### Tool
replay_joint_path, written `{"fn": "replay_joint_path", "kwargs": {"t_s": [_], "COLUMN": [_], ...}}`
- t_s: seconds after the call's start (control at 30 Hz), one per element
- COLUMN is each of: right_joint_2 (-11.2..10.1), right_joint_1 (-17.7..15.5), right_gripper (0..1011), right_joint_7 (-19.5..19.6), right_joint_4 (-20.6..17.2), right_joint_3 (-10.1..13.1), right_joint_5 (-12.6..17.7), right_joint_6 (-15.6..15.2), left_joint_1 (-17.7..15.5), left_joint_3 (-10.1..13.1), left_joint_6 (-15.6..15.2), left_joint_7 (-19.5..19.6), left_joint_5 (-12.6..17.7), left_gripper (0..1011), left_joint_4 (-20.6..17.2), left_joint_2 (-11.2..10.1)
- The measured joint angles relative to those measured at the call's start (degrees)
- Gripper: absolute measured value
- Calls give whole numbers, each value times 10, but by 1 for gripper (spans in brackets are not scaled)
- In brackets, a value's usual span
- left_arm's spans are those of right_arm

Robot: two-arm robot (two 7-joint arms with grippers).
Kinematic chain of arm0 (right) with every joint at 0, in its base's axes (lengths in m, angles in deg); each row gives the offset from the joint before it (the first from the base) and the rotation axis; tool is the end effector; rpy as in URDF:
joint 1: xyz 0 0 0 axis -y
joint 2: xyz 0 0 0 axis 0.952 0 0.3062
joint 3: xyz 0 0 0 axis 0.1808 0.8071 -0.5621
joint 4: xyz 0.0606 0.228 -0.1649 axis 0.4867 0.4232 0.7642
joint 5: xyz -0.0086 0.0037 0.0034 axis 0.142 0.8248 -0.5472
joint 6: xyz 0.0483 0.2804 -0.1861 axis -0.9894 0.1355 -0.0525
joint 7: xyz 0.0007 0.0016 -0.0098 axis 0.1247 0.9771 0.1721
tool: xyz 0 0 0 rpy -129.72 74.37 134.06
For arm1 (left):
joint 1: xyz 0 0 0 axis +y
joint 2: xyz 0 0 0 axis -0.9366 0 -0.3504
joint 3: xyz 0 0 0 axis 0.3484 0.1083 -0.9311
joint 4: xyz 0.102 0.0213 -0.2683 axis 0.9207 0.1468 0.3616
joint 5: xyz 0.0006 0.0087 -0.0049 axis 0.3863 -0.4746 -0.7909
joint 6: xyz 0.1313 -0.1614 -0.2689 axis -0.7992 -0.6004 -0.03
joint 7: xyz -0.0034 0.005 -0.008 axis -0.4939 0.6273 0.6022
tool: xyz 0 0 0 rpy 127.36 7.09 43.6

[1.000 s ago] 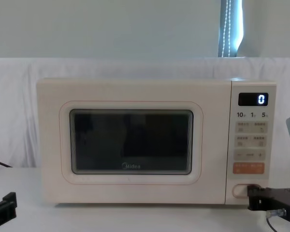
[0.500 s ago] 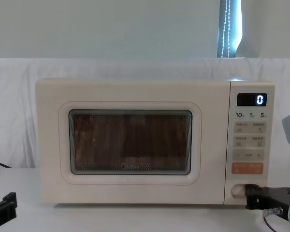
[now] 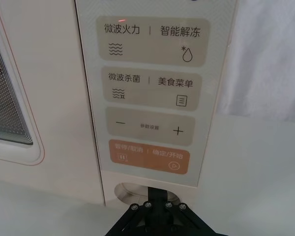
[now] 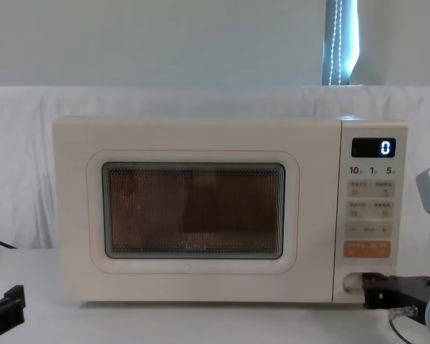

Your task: Press the button to open the microwave door with one hand; close the microwave door with the other hand.

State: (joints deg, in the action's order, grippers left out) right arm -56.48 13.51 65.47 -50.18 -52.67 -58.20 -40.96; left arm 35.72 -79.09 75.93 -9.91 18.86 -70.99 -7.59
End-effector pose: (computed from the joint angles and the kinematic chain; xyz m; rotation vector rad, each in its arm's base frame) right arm 0.4981 0.0137 -0.3188 -0.1079 0.0447 -1.3208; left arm 0.2846 0.0338 -0.2831 -0.0381 0.0142 1.4459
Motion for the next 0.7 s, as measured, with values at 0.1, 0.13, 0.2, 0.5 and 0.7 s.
{"fn": "replay_joint_path", "kwargs": {"t_s": [0.1,0.13,0.2,0.5,0.7], "right_joint_2": [0,1,1,2,1], "right_joint_1": [1,2,2,6,-3], "right_gripper": [0,0,0,0,0], "right_joint_7": [0,0,1,0,-2], "right_joint_4": [1,2,3,9,-4], "right_joint_3": [0,1,1,2,3], "right_joint_5": [-1,-1,-1,-2,-1], "right_joint_6": [0,1,1,6,3], "left_joint_1": [0,0,0,0,0], "left_joint_3": [0,0,0,0,0], "left_joint_6": [0,0,0,0,0], "left_joint_7": [0,0,0,0,0], "left_joint_5": [0,0,0,0,0], "left_gripper": [1001,1001,1001,1001,1001], "left_joint_4": [0,0,0,0,0], "left_joint_2": [0,0,0,0,0]}}
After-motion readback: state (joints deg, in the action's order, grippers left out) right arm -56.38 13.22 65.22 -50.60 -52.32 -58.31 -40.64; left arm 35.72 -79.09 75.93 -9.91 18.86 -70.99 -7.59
